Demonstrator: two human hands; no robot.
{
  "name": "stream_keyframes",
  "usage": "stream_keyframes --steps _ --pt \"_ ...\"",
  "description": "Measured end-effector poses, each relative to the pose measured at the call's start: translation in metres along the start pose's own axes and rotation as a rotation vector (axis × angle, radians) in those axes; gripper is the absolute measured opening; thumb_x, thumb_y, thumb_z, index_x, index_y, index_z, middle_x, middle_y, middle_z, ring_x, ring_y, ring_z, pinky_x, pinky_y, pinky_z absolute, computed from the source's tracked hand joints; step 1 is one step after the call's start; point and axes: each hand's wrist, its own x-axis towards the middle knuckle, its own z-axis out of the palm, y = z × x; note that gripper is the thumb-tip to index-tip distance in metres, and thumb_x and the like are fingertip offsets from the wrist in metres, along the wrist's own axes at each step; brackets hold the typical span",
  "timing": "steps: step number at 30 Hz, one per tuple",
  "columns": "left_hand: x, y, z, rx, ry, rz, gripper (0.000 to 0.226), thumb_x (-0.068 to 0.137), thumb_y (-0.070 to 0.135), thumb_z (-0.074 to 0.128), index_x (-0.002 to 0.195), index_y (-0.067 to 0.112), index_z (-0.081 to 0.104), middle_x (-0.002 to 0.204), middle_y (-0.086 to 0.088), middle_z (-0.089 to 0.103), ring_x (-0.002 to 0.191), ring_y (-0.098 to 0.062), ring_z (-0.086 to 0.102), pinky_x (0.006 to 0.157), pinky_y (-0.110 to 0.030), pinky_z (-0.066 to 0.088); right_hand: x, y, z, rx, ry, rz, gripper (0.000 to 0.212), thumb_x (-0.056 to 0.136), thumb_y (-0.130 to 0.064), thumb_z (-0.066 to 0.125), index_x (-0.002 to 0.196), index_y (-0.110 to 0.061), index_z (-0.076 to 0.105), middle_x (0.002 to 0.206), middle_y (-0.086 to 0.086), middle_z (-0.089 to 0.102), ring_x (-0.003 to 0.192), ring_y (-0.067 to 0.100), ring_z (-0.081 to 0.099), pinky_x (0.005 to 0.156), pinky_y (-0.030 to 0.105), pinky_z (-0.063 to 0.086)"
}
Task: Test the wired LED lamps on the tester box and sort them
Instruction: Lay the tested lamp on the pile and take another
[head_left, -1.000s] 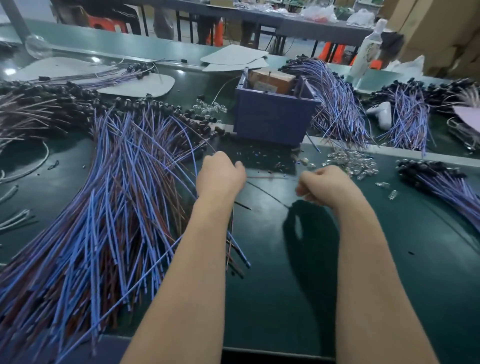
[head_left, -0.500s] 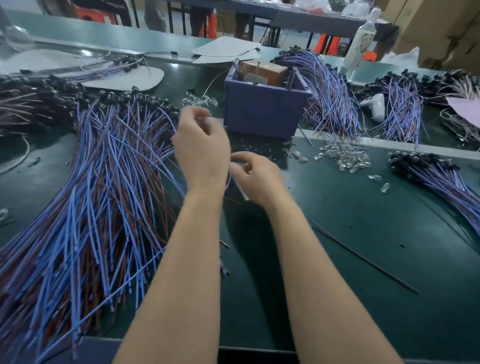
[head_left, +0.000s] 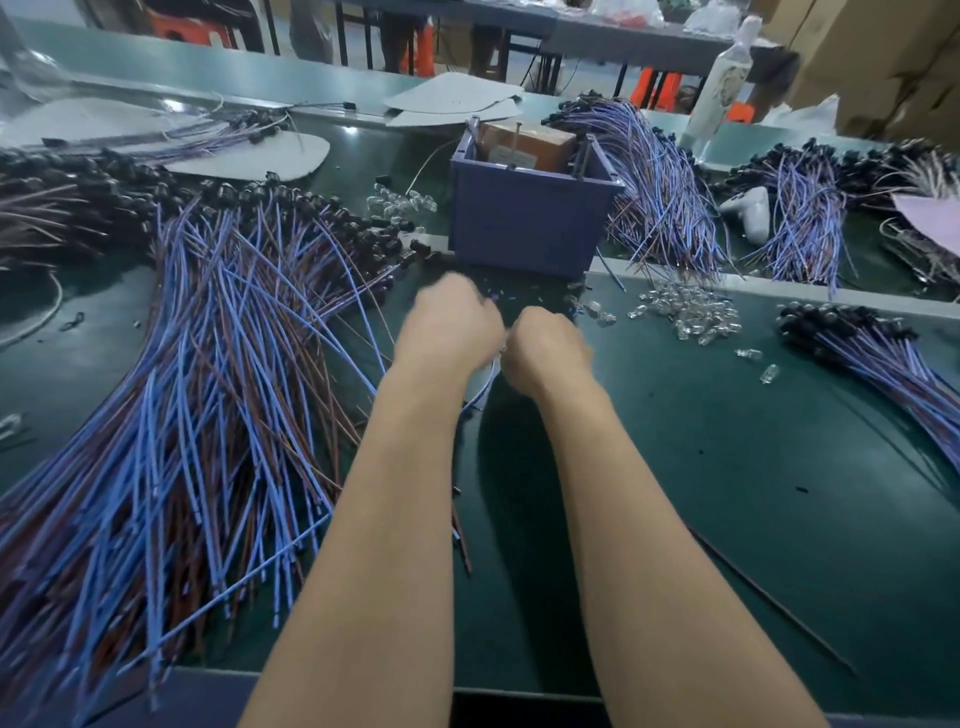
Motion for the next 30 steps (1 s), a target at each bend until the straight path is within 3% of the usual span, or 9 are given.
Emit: stream_keyframes --steps 2,7,9,12,15,19,22,26,30 --pt "-0.002 -0.002 0.012 0.118 -0.186 -0.086 0.022 0.09 0.015 0.047 0.098 0.0 0.062 0.102 -0.019 0.066 0.094 -0.034 0.063 0.072 -0.033 0.045 0.0 0.006 0.0 0.042 -0.005 -0.008 0.033 0.089 -0.016 0.05 0.12 -0.011 0.057 0.128 0.016 0.05 0.115 0.035 0.05 0.088 0.035 0.042" --pt "0.0 0.0 0.026 0.014 -0.225 -0.022 0.026 0.091 0.014 0.047 0.101 -0.006 0.059 0.104 -0.026 0.061 0.102 -0.04 0.058 0.064 -0.038 0.048 0.001 0.019 -0.01 0.25 0.019 -0.055 0.022 0.088 -0.006 0.046 0.092 0.002 0.066 0.096 0.019 0.064 0.092 0.033 0.057 0.078 0.031 0.048" --pt "0.0 0.002 0.028 -0.083 -0.26 0.001 0.022 0.089 0.012 0.048 0.094 -0.003 0.063 0.101 -0.027 0.063 0.087 -0.045 0.058 0.06 -0.038 0.048 0.006 0.023 -0.016 0.33 -0.035 -0.026 0.021 0.089 -0.008 0.047 0.083 0.005 0.061 0.084 0.022 0.062 0.082 0.032 0.058 0.074 0.03 0.047" --pt "-0.001 -0.001 0.03 -0.265 -0.292 0.007 0.016 0.084 0.007 0.05 0.076 0.014 0.062 0.082 -0.013 0.062 0.073 -0.026 0.051 0.065 -0.029 0.046 0.008 0.03 -0.019 0.547 -0.118 0.037 0.025 0.091 -0.013 0.051 0.088 0.008 0.064 0.074 0.016 0.057 0.072 0.026 0.054 0.073 0.036 0.049" --pt "-0.002 -0.001 0.029 -0.473 -0.309 0.022 0.015 0.09 0.009 0.052 0.084 0.019 0.061 0.081 -0.002 0.06 0.073 -0.017 0.056 0.076 -0.032 0.051 0.004 0.039 -0.028 1.021 -0.211 0.032 0.018 0.094 -0.006 0.051 0.079 -0.004 0.06 0.062 0.005 0.054 0.052 0.013 0.047 0.052 0.022 0.042" --pt "-0.006 0.015 0.026 -0.575 -0.409 0.079 0.019 0.1 0.027 0.042 0.105 0.016 0.057 0.108 -0.002 0.067 0.088 -0.011 0.064 0.085 -0.029 0.05 0.008 0.044 -0.043 1.24 -0.016 -0.048 0.017 0.094 -0.006 0.053 0.078 -0.011 0.058 0.062 0.002 0.054 0.049 0.01 0.048 0.05 0.021 0.042" --pt "-0.011 0.024 0.025 -0.619 -0.563 0.127 0.029 0.102 0.035 0.034 0.105 0.017 0.057 0.085 0.003 0.072 0.088 -0.012 0.068 0.088 -0.03 0.048 0.011 0.044 -0.061 1.577 0.312 -0.028 0.019 0.095 -0.005 0.051 0.077 -0.011 0.053 0.067 0.003 0.05 0.051 0.008 0.05 0.054 0.02 0.049" --pt "-0.015 0.021 0.019 -0.769 -0.602 0.112 0.035 0.103 0.028 0.034 0.082 0.013 0.057 0.051 0.008 0.046 0.047 -0.006 0.052 0.047 -0.015 0.042 0.013 0.067 -0.083 2.128 0.624 0.068 0.014 0.097 -0.007 0.05 0.082 -0.009 0.051 0.071 0.004 0.052 0.052 0.008 0.051 0.05 0.017 0.049" --pt "-0.011 0.031 0.014 -0.681 -0.342 0.238 0.033 0.102 0.019 0.04 0.076 0.01 0.059 0.045 0.01 0.037 0.038 -0.004 0.032 0.04 -0.016 0.025 0.006 0.076 -0.068 1.819 0.313 0.016 0.026 0.097 -0.032 0.05 0.08 -0.015 0.059 0.061 -0.005 0.046 0.047 0.005 0.038 0.045 0.016 0.03"
